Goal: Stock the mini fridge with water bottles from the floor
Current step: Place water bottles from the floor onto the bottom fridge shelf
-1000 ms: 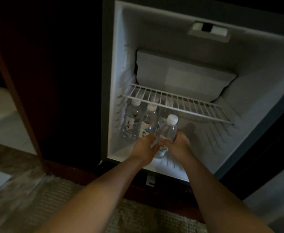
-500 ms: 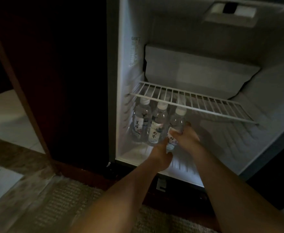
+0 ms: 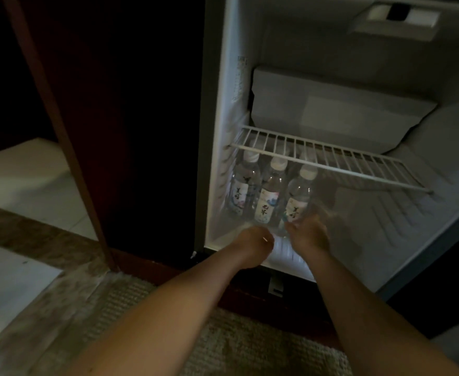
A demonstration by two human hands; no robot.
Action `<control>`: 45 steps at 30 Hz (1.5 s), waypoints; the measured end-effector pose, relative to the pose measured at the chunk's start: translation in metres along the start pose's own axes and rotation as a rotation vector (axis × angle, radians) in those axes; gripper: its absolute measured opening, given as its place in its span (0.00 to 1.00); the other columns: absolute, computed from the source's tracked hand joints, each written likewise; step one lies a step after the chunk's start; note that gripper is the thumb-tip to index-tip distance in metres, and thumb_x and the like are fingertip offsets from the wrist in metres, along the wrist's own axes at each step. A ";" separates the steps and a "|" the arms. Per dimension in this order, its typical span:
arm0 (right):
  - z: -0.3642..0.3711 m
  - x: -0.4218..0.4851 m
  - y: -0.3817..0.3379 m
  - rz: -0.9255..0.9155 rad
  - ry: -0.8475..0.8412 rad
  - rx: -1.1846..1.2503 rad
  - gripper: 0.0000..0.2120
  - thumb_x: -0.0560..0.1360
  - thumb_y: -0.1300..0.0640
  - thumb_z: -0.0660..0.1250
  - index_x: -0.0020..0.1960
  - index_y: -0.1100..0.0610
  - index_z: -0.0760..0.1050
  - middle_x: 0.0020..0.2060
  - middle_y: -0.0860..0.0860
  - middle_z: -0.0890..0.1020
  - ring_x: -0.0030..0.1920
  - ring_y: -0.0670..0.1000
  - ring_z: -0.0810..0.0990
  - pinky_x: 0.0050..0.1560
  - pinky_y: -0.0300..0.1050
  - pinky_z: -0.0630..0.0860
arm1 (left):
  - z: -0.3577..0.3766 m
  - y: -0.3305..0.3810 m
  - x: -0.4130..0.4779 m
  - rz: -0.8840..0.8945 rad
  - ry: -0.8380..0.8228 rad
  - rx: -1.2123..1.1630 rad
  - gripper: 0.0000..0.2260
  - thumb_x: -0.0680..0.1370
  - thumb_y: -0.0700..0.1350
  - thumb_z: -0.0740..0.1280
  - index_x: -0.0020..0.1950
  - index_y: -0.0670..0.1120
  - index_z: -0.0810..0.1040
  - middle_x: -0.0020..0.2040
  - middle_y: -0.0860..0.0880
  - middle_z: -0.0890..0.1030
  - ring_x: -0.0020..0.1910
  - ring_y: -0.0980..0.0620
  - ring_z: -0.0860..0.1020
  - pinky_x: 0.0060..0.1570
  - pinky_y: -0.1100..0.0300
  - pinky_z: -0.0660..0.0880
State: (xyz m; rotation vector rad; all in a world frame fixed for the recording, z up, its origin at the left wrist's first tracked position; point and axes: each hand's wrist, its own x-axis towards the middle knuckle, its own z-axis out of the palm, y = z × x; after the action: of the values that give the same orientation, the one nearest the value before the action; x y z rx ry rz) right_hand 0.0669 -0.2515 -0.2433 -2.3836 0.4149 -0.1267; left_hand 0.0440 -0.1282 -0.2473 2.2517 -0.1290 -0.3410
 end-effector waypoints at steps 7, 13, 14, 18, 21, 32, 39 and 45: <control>0.045 -0.053 -0.030 -0.116 -0.346 -0.085 0.12 0.75 0.48 0.65 0.37 0.55 0.73 0.41 0.56 0.81 0.44 0.57 0.81 0.51 0.54 0.79 | -0.057 -0.047 -0.050 -0.053 -0.188 0.113 0.11 0.79 0.44 0.60 0.54 0.41 0.79 0.52 0.42 0.81 0.49 0.47 0.79 0.52 0.55 0.75; 0.085 -0.110 -0.092 -0.245 -0.720 -0.239 0.07 0.78 0.57 0.62 0.45 0.59 0.75 0.45 0.60 0.80 0.44 0.56 0.80 0.42 0.47 0.76 | -0.112 -0.111 -0.104 -0.153 -0.398 0.389 0.17 0.81 0.48 0.58 0.60 0.38 0.76 0.46 0.44 0.77 0.46 0.50 0.75 0.49 0.57 0.70; 0.091 -0.118 -0.101 -0.255 -0.760 -0.245 0.06 0.78 0.59 0.60 0.45 0.58 0.74 0.44 0.59 0.79 0.42 0.54 0.79 0.38 0.44 0.74 | -0.121 -0.119 -0.114 -0.161 -0.413 0.436 0.17 0.81 0.49 0.58 0.59 0.37 0.76 0.47 0.42 0.78 0.46 0.48 0.75 0.50 0.57 0.70; 0.117 -0.150 -0.132 -0.317 -0.839 -0.266 0.07 0.78 0.60 0.56 0.46 0.57 0.72 0.45 0.56 0.79 0.38 0.50 0.78 0.36 0.40 0.72 | -0.157 -0.153 -0.155 -0.216 -0.417 0.553 0.18 0.80 0.51 0.57 0.56 0.38 0.78 0.56 0.40 0.81 0.56 0.42 0.77 0.54 0.56 0.72; 0.136 -0.170 -0.153 -0.370 -0.906 -0.309 0.07 0.78 0.60 0.56 0.45 0.58 0.72 0.46 0.58 0.78 0.44 0.55 0.77 0.41 0.46 0.72 | -0.191 -0.175 -0.186 -0.292 -0.320 0.603 0.18 0.80 0.50 0.58 0.64 0.40 0.75 0.63 0.42 0.76 0.62 0.43 0.74 0.60 0.55 0.70; 0.218 -0.246 -0.192 -0.579 -0.967 -0.365 0.10 0.79 0.61 0.56 0.39 0.59 0.70 0.38 0.57 0.73 0.42 0.53 0.73 0.33 0.41 0.66 | -0.295 -0.295 -0.309 -0.676 0.001 0.795 0.23 0.79 0.54 0.59 0.70 0.44 0.66 0.71 0.44 0.68 0.69 0.45 0.67 0.67 0.53 0.64; 0.257 -0.263 -0.168 -0.553 -1.129 -0.447 0.18 0.79 0.62 0.56 0.30 0.56 0.64 0.32 0.53 0.71 0.36 0.54 0.73 0.35 0.43 0.69 | -0.316 -0.351 -0.370 -0.842 0.261 0.788 0.34 0.75 0.56 0.65 0.75 0.47 0.55 0.75 0.43 0.59 0.73 0.40 0.60 0.70 0.44 0.61; 0.279 -0.268 -0.177 -0.582 -1.109 -0.468 0.12 0.77 0.59 0.59 0.45 0.66 0.76 0.47 0.65 0.80 0.44 0.57 0.78 0.37 0.42 0.65 | -0.319 -0.384 -0.374 -0.897 0.340 0.519 0.41 0.74 0.51 0.69 0.76 0.43 0.47 0.75 0.39 0.57 0.72 0.35 0.61 0.70 0.42 0.61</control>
State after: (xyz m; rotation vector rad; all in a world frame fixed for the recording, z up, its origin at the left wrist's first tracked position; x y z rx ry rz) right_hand -0.0835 0.1375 -0.3282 -2.4984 -0.8431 1.0804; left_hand -0.2310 0.4320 -0.2687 2.7241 1.1112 -0.4063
